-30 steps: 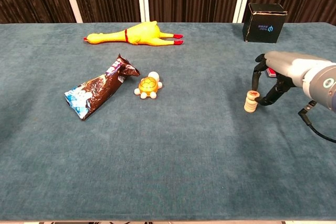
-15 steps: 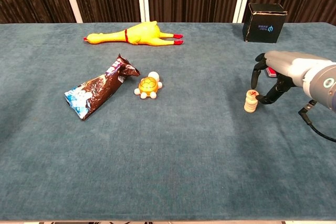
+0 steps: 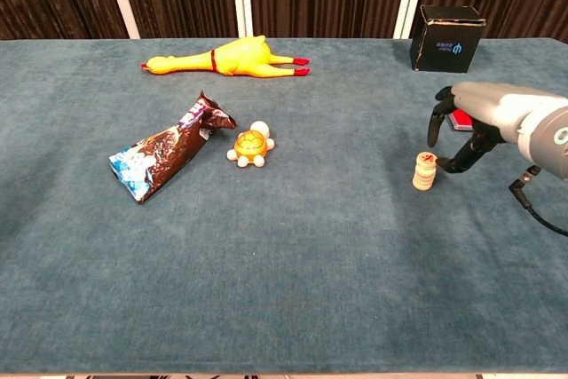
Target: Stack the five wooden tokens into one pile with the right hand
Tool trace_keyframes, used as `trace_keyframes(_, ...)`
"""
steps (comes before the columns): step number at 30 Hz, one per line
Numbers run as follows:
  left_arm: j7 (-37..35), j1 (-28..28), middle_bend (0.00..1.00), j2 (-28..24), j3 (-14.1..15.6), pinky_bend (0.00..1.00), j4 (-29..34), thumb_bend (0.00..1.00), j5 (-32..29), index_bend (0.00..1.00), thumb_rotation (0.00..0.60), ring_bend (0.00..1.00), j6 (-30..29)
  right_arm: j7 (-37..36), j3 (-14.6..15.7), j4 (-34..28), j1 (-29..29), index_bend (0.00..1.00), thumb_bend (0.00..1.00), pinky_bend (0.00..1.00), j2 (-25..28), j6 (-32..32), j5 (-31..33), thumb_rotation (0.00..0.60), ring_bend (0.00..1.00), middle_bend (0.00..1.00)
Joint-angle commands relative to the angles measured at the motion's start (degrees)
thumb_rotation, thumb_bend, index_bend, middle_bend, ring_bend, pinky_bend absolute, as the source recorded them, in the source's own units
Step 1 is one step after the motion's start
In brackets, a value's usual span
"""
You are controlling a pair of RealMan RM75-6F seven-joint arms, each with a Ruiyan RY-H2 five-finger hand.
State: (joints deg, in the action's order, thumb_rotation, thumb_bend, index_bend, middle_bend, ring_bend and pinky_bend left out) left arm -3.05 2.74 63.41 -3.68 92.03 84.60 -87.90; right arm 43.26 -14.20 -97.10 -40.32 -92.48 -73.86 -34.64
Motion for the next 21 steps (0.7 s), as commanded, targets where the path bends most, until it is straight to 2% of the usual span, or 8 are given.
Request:
trace_keyframes(1, 0.1, 0.0, 0.00, 0.0, 0.0, 0.01, 0.0, 0.21, 0.0, 0.15, 0.600, 0.00, 0.0, -0.2, -0.5, -1.9, 0.3, 0.40, 0.43, 0.00, 1.3, -0.9, -0.6, 0.600, 0.00, 0.01)
trace_keyframes(6, 0.1, -0.1, 0.00, 0.1, -0.1, 0.01, 0.1, 0.21, -0.2, 0.15, 0.600, 0.00, -0.2, -0.1, -0.2, -7.4, 1.5, 0.30, 0.43, 0.00, 6.2, -3.1, -3.9, 0.600, 0.00, 0.01)
trace_keyframes(10, 0.1, -0.2, 0.00, 0.1, -0.2, 0.01, 0.1, 0.21, -0.1, 0.15, 0.600, 0.00, -0.5, -2.1, 2.6, -12.6, 5.0, 0.23, 0.43, 0.00, 12.2, -7.1, -12.0, 0.600, 0.00, 0.00)
trace_keyframes(15, 0.3, -0.2, 0.00, 0.2, -0.1, 0.01, 0.1, 0.21, 0.3, 0.14, 0.600, 0.00, -0.7, -11.4, 9.6, -15.4, 12.5, 0.18, 0.43, 0.00, 19.5, -12.6, -27.7, 0.600, 0.00, 0.00)
trace_keyframes(19, 0.7, -0.3, 0.00, 0.4, -0.1, 0.01, 0.1, 0.21, 0.5, 0.11, 0.600, 0.00, -1.1, -16.4, 16.2, -12.2, 18.9, 0.14, 0.42, 0.00, 22.0, -18.0, -38.5, 0.600, 0.00, 0.00)
trace_keyframes(21, 0.7, -0.3, 0.00, 0.4, -0.1, 0.01, 0.1, 0.21, 0.6, 0.11, 0.600, 0.00, -1.2, -18.5, 18.3, -10.2, 21.5, 0.12, 0.41, 0.00, 22.0, -20.2, -41.7, 0.600, 0.00, 0.00)
